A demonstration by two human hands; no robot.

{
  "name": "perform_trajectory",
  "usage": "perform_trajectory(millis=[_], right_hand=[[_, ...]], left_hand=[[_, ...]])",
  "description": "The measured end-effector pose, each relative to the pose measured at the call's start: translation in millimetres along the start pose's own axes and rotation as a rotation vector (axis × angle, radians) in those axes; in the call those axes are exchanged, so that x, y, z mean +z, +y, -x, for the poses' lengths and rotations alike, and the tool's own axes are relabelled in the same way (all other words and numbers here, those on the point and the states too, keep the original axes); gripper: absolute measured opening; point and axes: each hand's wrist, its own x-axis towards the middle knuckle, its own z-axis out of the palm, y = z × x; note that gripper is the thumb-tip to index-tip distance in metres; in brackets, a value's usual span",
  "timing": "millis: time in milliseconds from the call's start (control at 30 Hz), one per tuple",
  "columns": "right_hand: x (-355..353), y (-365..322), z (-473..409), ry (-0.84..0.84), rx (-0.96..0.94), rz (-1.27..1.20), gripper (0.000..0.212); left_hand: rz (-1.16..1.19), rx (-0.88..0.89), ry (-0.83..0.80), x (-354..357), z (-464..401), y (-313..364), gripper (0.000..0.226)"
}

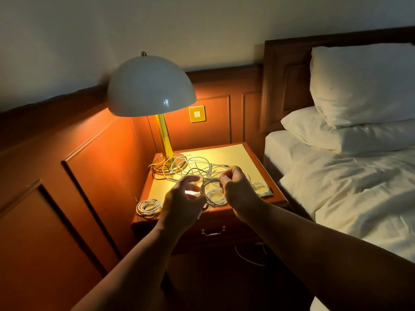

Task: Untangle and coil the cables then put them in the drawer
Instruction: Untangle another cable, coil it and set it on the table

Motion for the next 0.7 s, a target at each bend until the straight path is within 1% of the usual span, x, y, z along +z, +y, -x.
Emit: perform_trajectory(millis=[33,167,233,300,367,433,467,500,533,600,667,700], right_hand=[[0.1,1.6,0.0,0.009,-0.016,0.005,0.010],[0.6,8.2,-1.0,0.064,-0.171,0.171,0.004],[-2.8,8.4,-2.2,0.023,-0.174,0.162,0.004],[-6.2,9.9,-2.8,-0.026,-0.180,0.173,0.005],[-7.5,14.0,-2.7,-0.026,-0.230,0.260,0.005],[-8.1,16.6,-2.9,-0.012,-0.264,0.330,0.005],[-9.1,15.4,-3.7,-0.021,-0.264,0.324,0.006],[-10.4,11.8,-4.4,-0.035,-0.229,0.284,0.007],[-11.7,6.9,-5.5,-0.049,-0.165,0.224,0.008],[-13.6,-3.1,-7.6,-0.067,-0.022,0.096,0.011],[-11.8,-10.9,-7.5,-0.059,0.072,-0.039,0.013],[-9.8,-14.2,-6.4,-0.059,0.102,-0.138,0.013]], left_hand=[[-0.019,-0.020,-0.045,-2.1,-0.9,0.7,0.049],[-0.049,-0.078,-0.196,-3.5,-2.6,6.4,0.055],[-0.075,-0.112,-0.252,-6.6,-5.1,8.4,0.061],[-0.150,-0.123,-0.330,-12.5,-9.4,11.3,0.066],[-0.175,-0.102,-0.393,-16.1,-12.6,15.9,0.068],[-0.226,-0.014,-0.441,-17.6,-12.0,20.0,0.066],[-0.236,0.038,-0.427,-18.8,-10.4,19.7,0.063],[-0.242,0.096,-0.377,-20.6,-9.4,16.3,0.060],[-0.255,0.163,-0.296,-22.3,-9.3,10.9,0.055],[-0.269,0.264,-0.078,-23.7,-12.0,-3.7,0.045],[-0.216,0.239,0.107,-23.2,-13.4,-10.6,0.032],[-0.174,0.189,0.157,-22.0,-12.7,-10.9,0.024]])
